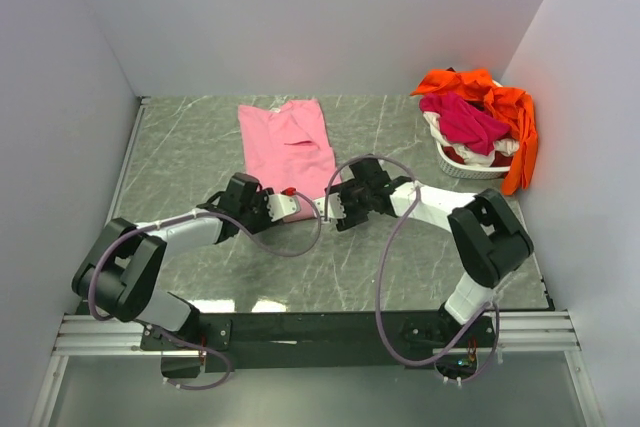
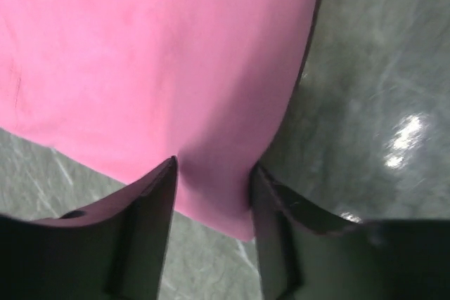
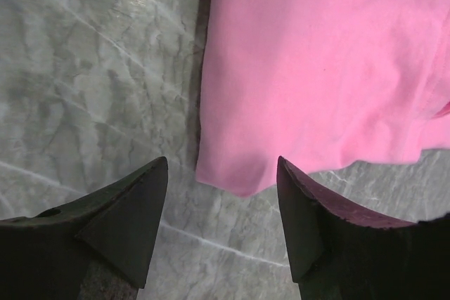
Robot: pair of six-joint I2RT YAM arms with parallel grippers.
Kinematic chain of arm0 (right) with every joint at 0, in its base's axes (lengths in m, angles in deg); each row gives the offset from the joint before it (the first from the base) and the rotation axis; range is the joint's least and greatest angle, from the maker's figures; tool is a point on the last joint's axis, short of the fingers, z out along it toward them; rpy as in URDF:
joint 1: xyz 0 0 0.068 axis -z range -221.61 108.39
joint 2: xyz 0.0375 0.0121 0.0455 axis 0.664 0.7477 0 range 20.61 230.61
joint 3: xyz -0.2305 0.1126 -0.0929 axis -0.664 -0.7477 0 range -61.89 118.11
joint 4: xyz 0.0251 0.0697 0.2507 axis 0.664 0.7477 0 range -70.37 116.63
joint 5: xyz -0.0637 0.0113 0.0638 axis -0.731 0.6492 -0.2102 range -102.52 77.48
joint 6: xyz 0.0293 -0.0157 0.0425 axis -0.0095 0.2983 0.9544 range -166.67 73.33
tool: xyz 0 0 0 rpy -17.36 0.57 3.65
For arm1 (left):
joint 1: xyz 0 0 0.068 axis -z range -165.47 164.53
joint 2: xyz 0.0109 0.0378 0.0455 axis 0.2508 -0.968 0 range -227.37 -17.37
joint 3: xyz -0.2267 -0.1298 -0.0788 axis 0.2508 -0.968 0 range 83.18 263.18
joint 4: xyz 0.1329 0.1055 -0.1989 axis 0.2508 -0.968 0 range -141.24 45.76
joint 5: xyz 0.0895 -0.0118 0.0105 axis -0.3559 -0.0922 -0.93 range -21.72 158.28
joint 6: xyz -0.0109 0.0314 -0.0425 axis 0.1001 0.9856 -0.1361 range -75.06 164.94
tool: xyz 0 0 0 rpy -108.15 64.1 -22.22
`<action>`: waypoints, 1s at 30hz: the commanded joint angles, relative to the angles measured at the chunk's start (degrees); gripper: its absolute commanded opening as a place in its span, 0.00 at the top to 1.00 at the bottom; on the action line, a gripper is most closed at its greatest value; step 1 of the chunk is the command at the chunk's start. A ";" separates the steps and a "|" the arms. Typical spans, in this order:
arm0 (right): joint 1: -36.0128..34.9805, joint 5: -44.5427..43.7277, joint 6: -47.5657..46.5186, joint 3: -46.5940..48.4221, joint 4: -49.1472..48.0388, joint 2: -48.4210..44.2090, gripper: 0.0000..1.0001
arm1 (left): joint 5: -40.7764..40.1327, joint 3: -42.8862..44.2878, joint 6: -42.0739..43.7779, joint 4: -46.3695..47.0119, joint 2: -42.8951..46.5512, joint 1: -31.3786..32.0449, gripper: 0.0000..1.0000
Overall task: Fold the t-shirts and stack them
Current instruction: Fold the tshirt
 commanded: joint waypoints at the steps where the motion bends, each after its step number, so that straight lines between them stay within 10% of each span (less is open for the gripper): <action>1: -1.28 -2.80 -1.35 2.34 -3.85 2.83 0.31 | -0.96 -0.48 0.24 0.90 -0.67 -1.29 0.51; 4: -1.99 -4.21 -1.17 3.39 -4.73 4.86 0.32 | -0.08 -0.74 -0.02 1.00 -0.23 -1.29 0.69; 14: -4.10 -6.76 1.55 5.85 -7.11 9.43 0.43 | 3.08 -1.71 -0.64 1.35 1.96 -1.29 0.75; 21: -3.92 -6.59 -0.38 3.75 -5.27 8.48 1.00 | 5.01 -1.89 -0.90 0.04 3.72 -1.82 0.99; 30: -4.36 1.14 -3.37 -9.67 8.43 -11.81 1.00 | 15.21 -1.53 -6.24 -14.10 15.04 4.14 1.00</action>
